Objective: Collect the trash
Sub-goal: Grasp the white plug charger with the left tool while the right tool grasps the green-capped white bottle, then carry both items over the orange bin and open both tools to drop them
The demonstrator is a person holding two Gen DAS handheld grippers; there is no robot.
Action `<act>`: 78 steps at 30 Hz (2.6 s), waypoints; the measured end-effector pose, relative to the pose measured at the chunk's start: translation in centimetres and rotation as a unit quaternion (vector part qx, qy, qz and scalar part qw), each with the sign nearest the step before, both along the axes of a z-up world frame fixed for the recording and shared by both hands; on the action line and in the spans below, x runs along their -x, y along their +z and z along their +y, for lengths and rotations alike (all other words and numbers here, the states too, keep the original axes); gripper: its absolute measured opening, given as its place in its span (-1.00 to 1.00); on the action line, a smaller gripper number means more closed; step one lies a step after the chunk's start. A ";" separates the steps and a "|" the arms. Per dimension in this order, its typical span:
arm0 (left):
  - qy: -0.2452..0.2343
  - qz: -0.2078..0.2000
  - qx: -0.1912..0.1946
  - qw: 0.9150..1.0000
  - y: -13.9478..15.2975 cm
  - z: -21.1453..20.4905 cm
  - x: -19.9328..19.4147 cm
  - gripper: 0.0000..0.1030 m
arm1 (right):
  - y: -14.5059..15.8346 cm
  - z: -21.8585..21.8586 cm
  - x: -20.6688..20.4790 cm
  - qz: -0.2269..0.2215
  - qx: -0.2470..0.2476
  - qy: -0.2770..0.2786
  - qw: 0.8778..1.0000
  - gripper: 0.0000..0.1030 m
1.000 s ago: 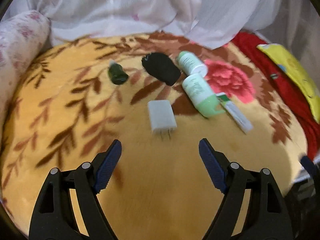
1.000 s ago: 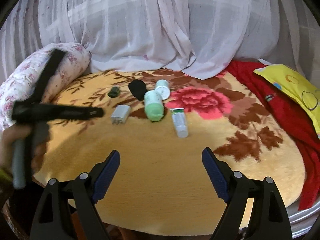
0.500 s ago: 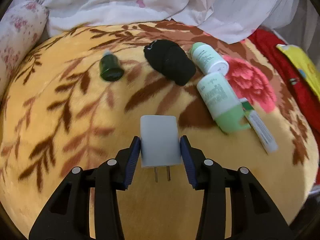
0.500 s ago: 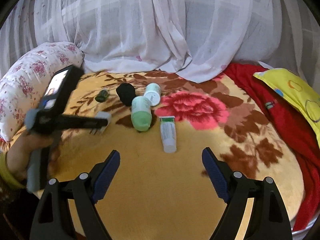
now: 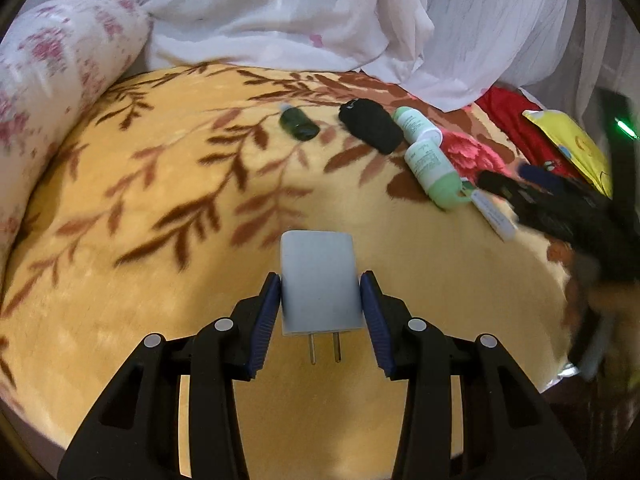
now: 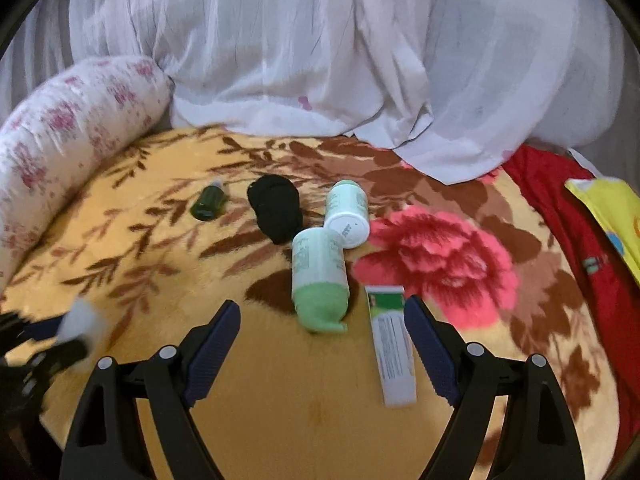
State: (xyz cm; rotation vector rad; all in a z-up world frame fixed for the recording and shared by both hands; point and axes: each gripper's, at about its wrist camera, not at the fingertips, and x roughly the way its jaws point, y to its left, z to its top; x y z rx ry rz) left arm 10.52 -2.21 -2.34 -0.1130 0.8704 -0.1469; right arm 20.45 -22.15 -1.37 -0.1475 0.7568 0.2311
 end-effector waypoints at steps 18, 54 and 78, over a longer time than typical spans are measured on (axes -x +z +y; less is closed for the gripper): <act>0.015 -0.001 0.023 1.000 -0.9 2.9 4.4 -0.20 | -4.5 4.5 -8.5 0.078 0.089 -0.013 0.993 -0.09; 0.003 -0.025 0.016 1.000 0.9 3.5 12.0 -0.66 | 4.1 6.0 16.7 -0.019 -0.019 0.133 0.991 -0.13; 0.027 -0.008 0.014 1.000 0.3 4.7 13.8 0.02 | -3.4 4.8 24.2 0.080 -0.072 0.141 0.984 0.49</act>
